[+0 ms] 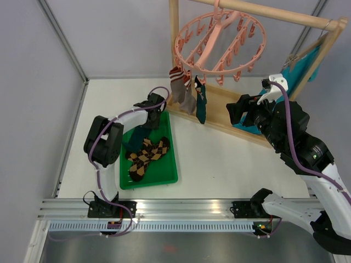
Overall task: Clip the socks to the hanger
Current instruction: Pick up the sock from the bin.
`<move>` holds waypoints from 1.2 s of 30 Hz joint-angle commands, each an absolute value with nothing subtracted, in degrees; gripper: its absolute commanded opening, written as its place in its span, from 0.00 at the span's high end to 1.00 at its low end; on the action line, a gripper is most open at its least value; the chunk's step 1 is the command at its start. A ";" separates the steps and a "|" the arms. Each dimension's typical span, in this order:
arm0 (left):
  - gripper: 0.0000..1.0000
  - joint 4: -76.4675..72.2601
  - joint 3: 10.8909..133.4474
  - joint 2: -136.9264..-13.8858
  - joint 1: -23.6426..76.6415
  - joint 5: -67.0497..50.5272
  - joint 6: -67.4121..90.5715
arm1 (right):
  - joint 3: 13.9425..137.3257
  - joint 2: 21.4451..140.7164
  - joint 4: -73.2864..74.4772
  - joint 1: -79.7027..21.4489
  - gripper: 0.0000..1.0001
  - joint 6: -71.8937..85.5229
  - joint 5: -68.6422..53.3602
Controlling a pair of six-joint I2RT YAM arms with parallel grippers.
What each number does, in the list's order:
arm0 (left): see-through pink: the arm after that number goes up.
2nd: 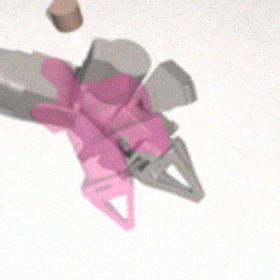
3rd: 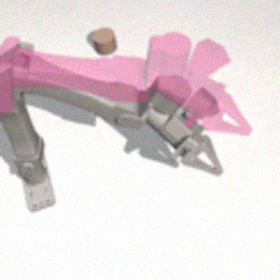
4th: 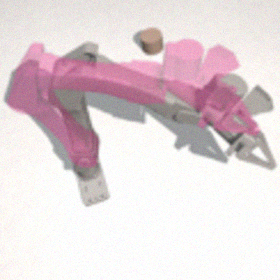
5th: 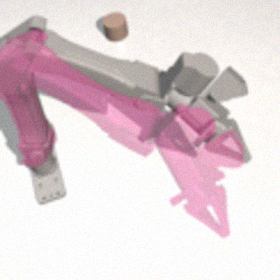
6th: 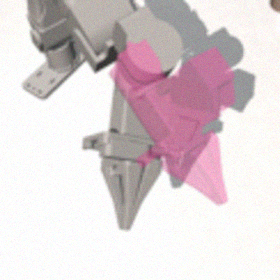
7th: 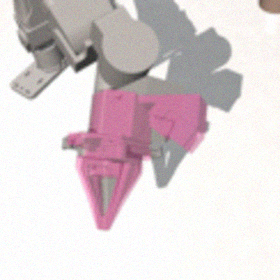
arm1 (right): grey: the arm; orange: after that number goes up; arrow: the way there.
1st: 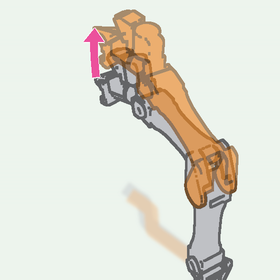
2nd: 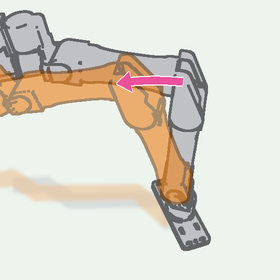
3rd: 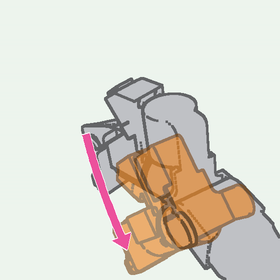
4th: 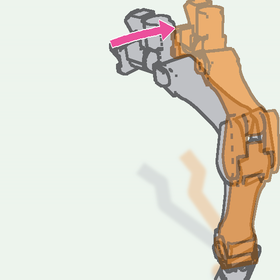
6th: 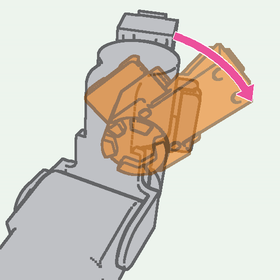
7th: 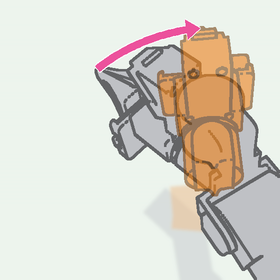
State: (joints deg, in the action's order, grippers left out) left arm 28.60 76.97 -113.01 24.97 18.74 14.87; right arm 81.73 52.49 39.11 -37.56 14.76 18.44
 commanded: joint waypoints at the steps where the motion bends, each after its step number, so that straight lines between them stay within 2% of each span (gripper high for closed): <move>1: 0.51 28.57 76.64 -115.84 24.35 16.17 13.45 | 82.09 51.94 38.58 -37.62 0.23 14.41 18.72; 5: 0.63 28.48 76.47 -116.19 23.91 15.03 13.54 | 82.27 51.94 38.67 -37.79 0.24 14.50 18.63; 11: 0.88 28.82 76.46 -114.26 23.91 13.80 13.62 | 82.70 52.12 38.85 -37.79 0.25 14.50 18.63; 14: 0.97 29.44 76.46 -112.86 23.91 14.06 13.62 | 82.88 52.12 39.02 -37.71 0.25 14.50 18.54; 21: 0.98 30.32 74.80 -104.86 23.91 14.85 14.06 | 83.41 52.47 39.29 -37.71 0.25 14.33 18.81; 29: 0.98 31.38 72.52 -90.02 24.08 13.98 14.33 | 83.32 52.91 38.85 -37.62 0.26 14.85 18.63; 36: 0.98 31.55 72.33 -76.13 24.26 7.31 14.33 | 84.37 53.96 39.02 -37.71 0.26 14.85 18.90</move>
State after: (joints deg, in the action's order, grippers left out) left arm 31.44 72.66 -81.93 24.23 11.75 14.50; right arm 81.87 53.56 39.55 -37.56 14.76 18.44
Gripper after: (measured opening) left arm 0.029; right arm 0.745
